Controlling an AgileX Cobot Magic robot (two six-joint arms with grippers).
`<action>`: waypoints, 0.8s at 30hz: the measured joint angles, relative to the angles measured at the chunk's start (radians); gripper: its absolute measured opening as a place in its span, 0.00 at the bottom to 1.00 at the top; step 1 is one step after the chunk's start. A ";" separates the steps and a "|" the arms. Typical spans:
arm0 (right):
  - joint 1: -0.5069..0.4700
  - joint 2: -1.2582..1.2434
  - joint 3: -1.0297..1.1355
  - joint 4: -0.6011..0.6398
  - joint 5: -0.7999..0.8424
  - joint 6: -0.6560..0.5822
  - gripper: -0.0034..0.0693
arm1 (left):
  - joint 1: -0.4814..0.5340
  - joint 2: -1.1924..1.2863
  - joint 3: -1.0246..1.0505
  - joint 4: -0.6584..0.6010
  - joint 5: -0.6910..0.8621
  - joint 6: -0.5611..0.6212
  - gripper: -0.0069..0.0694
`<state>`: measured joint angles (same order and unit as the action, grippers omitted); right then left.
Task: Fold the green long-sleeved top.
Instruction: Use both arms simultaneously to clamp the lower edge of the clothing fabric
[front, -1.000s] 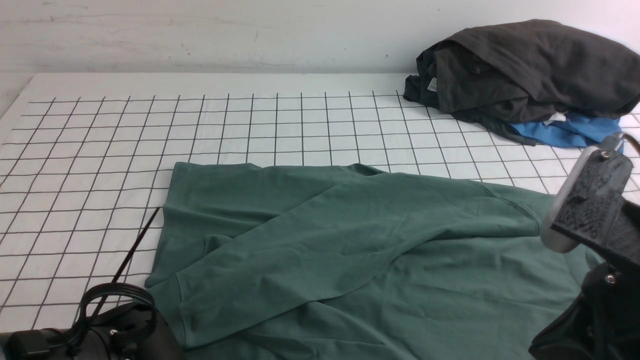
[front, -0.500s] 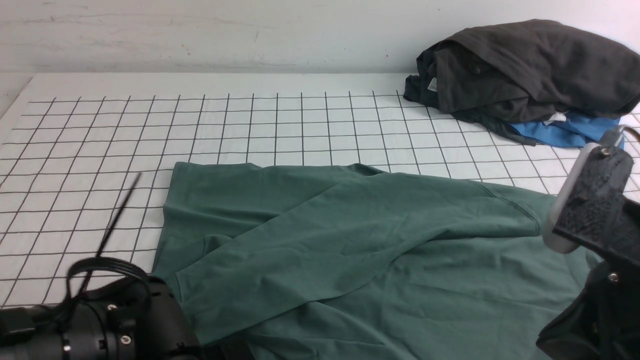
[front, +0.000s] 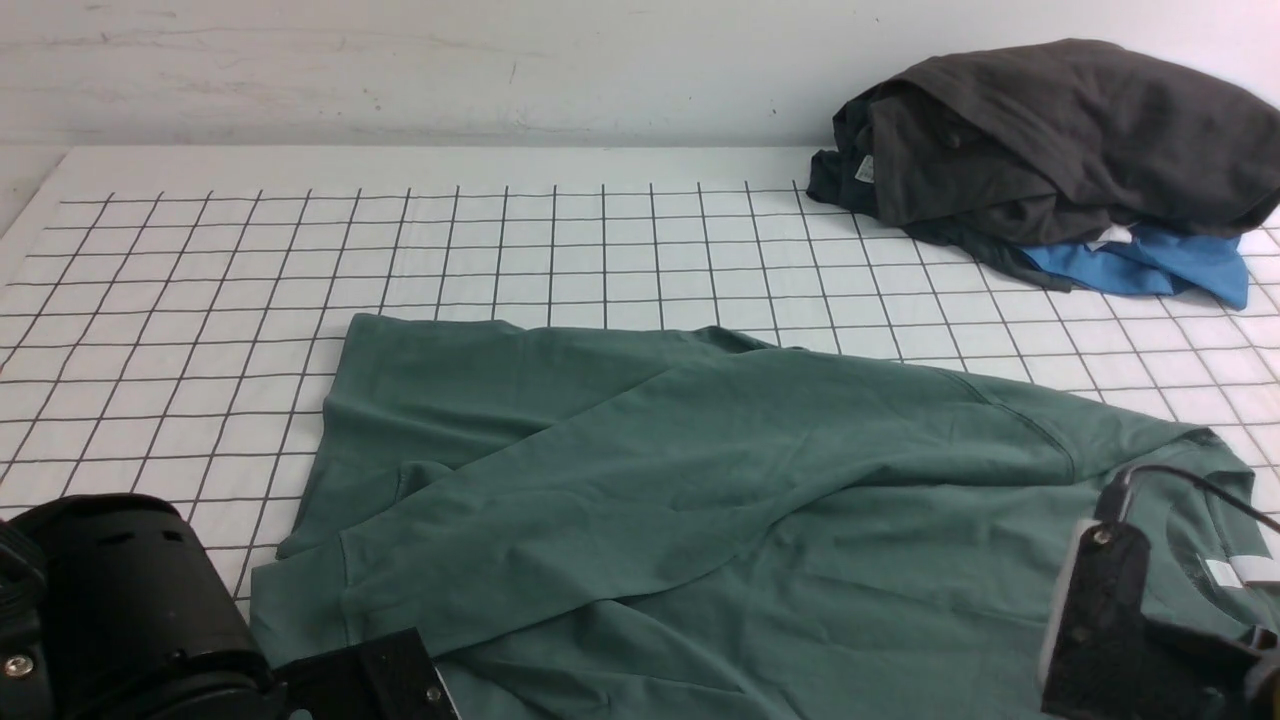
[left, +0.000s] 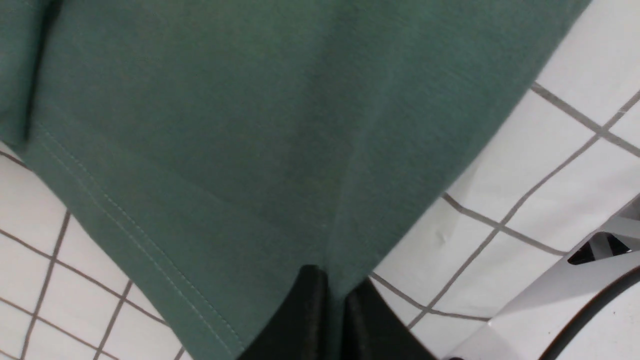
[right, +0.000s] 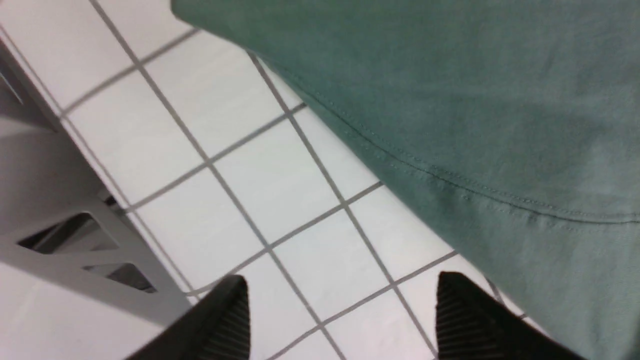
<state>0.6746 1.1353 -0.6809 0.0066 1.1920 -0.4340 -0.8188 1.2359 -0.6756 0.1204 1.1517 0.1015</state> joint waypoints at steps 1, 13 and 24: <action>0.000 0.002 0.006 -0.007 -0.010 -0.002 0.72 | 0.000 0.000 0.000 0.000 0.000 0.000 0.09; 0.000 0.263 0.121 -0.241 -0.361 -0.007 0.82 | 0.000 0.000 0.000 -0.005 0.000 0.014 0.09; 0.004 0.349 0.100 -0.307 -0.366 0.041 0.50 | 0.000 0.000 0.001 0.008 0.014 0.014 0.09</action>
<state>0.6787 1.4842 -0.5812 -0.3008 0.8260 -0.3935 -0.8188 1.2359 -0.6747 0.1286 1.1661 0.1155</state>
